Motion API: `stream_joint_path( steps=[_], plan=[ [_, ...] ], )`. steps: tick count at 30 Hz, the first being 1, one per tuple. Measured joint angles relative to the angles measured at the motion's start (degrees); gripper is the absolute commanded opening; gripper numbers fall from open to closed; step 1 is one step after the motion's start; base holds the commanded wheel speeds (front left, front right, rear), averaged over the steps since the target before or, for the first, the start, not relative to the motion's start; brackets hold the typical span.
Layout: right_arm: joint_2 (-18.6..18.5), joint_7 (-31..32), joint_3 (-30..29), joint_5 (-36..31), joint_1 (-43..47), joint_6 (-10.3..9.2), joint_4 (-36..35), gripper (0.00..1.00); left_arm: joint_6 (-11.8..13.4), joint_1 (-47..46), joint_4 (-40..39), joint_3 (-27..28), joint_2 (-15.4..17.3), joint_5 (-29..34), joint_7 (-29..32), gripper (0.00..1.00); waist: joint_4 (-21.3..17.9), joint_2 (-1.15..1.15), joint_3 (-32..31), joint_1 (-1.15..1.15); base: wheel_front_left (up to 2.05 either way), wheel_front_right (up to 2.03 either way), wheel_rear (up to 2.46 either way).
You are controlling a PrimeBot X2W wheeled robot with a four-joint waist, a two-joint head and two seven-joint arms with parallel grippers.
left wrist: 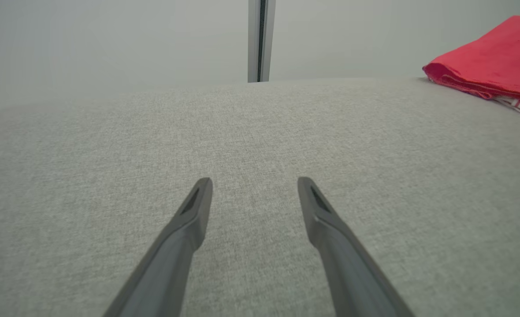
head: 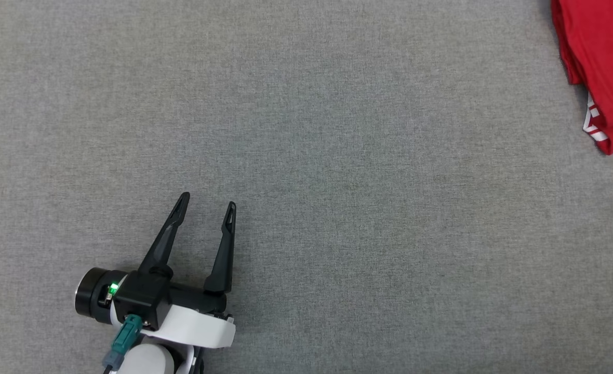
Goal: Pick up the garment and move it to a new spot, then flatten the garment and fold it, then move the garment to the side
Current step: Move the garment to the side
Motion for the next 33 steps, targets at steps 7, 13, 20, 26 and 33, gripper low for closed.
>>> stream_joint_path(
  steps=[7,13,20,26,33],
  plan=[
    [8.18,-1.1,-5.33,-9.62,4.72,-0.01,-1.34,1.0,0.04,-0.19,0.77,-0.02,-0.01,-0.01,0.0,1.0,0.41,0.0,-2.45,0.0,0.0,0.0,0.0],
    [17.69,-5.19,-5.81,-12.27,12.45,-0.01,-3.6,1.0,0.97,1.15,0.92,-0.13,-0.02,-0.82,0.0,1.0,0.67,0.0,-6.98,0.0,0.0,0.0,0.0],
    [26.54,-12.41,-3.47,-14.4,21.89,-0.01,-3.63,1.0,1.55,3.97,0.8,0.54,-0.02,-5.56,0.0,1.0,0.52,0.0,-13.52,0.0,0.0,0.0,0.0],
    [34.49,-14.79,-3.63,-16.21,30.47,-0.01,-5.44,1.0,2.16,8.27,1.29,2.07,-0.01,-6.09,0.0,1.0,-0.57,0.0,-19.97,0.0,0.0,0.0,0.0],
    [38.79,-14.93,-4.42,-18.28,44.06,-0.01,-20.92,1.0,5.59,13.62,1.53,5.47,-0.02,-7.28,0.0,1.0,-3.02,0.0,-27.74,0.0,0.0,0.0,0.0]
  ],
)
